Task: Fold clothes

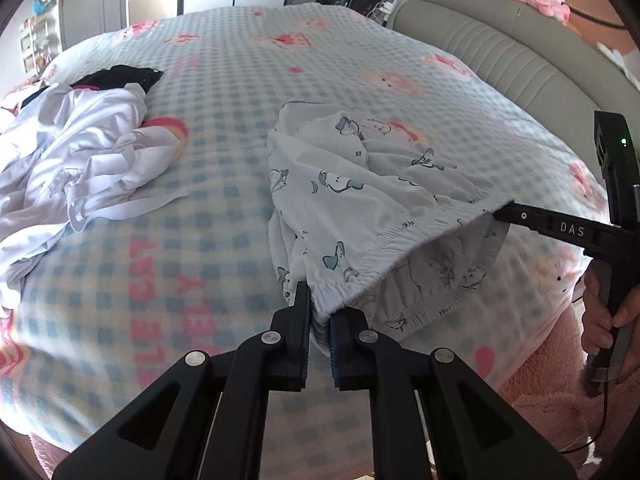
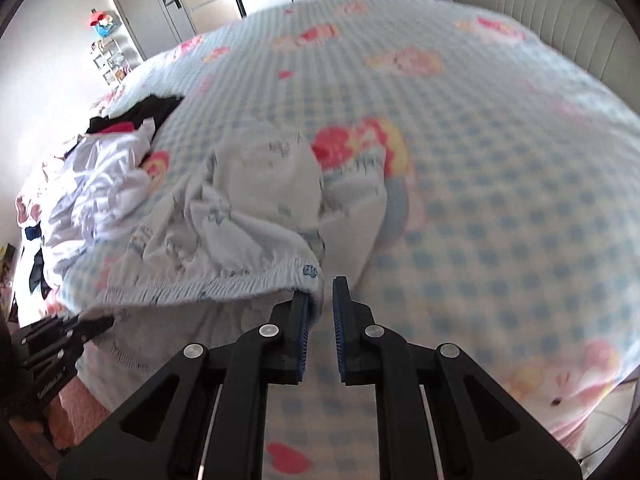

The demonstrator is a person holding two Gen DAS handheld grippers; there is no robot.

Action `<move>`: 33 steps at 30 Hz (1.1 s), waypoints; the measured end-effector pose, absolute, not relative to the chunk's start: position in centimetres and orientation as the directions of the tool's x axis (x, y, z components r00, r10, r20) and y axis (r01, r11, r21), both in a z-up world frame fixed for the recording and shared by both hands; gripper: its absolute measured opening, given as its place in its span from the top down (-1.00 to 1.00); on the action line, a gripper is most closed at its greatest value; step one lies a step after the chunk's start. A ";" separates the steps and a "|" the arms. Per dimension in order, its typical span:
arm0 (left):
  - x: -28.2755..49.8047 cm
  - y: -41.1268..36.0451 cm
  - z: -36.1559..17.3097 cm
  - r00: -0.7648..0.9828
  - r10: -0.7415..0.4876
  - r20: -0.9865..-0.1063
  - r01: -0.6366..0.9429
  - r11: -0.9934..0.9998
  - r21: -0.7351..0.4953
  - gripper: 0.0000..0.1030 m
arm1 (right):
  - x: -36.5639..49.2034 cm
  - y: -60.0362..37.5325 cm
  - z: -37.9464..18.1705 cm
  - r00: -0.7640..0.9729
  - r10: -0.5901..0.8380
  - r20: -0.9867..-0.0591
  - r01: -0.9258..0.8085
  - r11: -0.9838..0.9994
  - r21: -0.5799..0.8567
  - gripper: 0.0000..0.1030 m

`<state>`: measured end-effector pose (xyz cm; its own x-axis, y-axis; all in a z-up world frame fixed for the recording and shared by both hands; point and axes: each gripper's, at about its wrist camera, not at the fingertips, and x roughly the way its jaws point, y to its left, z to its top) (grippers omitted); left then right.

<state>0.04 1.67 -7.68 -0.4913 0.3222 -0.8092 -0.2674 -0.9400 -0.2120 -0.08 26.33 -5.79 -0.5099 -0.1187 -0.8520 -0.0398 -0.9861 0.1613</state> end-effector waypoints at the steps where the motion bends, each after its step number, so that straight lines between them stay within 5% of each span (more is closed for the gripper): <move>1: 0.0 1.6 -8.0 -0.483 0.328 -0.812 -0.261 -0.939 -0.224 0.79 | 0.3 26.2 -6.1 -0.505 -0.122 -0.854 -0.023 -0.988 0.155 0.80; 6: 0.2 0.4 -9.5 -0.444 0.364 -0.819 -0.199 -0.931 -0.305 0.02 | 0.9 24.9 -6.9 -0.488 -0.156 -0.859 0.058 -0.988 0.146 0.70; 11: 0.7 -0.5 -10.2 -0.433 0.348 -0.831 -0.172 -0.937 -0.303 0.02 | -0.2 22.9 -7.0 -0.492 -0.154 -0.857 0.124 -0.987 0.106 0.57; 13: 0.9 -0.6 -10.5 -0.427 0.333 -0.841 -0.171 -0.943 -0.287 0.01 | -1.1 22.0 -7.8 -0.465 -0.152 -0.872 0.152 -0.984 0.091 0.24; 15: 0.6 -0.6 -11.5 -0.365 0.376 -0.852 -0.169 -0.927 -0.336 -0.03 | -2.1 21.5 -9.2 -0.414 -0.141 -0.900 0.162 -0.984 0.079 0.20; 21: 0.4 0.1 -13.1 -0.328 0.450 -0.831 -0.146 -0.893 -0.426 0.06 | -2.8 20.6 -10.4 -0.384 -0.108 -0.917 0.186 -0.982 0.038 0.22; 26: 0.1 0.5 -13.5 -0.379 0.277 -0.883 -0.085 -0.961 -0.265 0.70 | -2.4 20.8 -10.7 -0.429 0.040 -0.902 0.164 -0.979 -0.121 0.49; 29: 0.1 0.8 -13.4 -0.399 0.137 -0.907 -0.044 -0.991 -0.130 0.71 | -2.2 23.0 -9.3 -0.484 0.090 -0.871 0.053 -0.990 -0.132 0.50; 33: 0.0 1.2 -13.6 -0.394 0.196 -0.898 -0.071 -0.981 -0.183 0.65 | -2.0 23.9 -9.6 -0.419 -0.035 -0.907 0.085 -0.996 -0.001 0.48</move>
<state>0.01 1.24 -13.62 -0.3938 0.1959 -0.8981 -0.0710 -0.9806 -0.1828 -1.95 23.86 -9.58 -0.4191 -0.0354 -0.9073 0.0853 -0.9964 -0.0005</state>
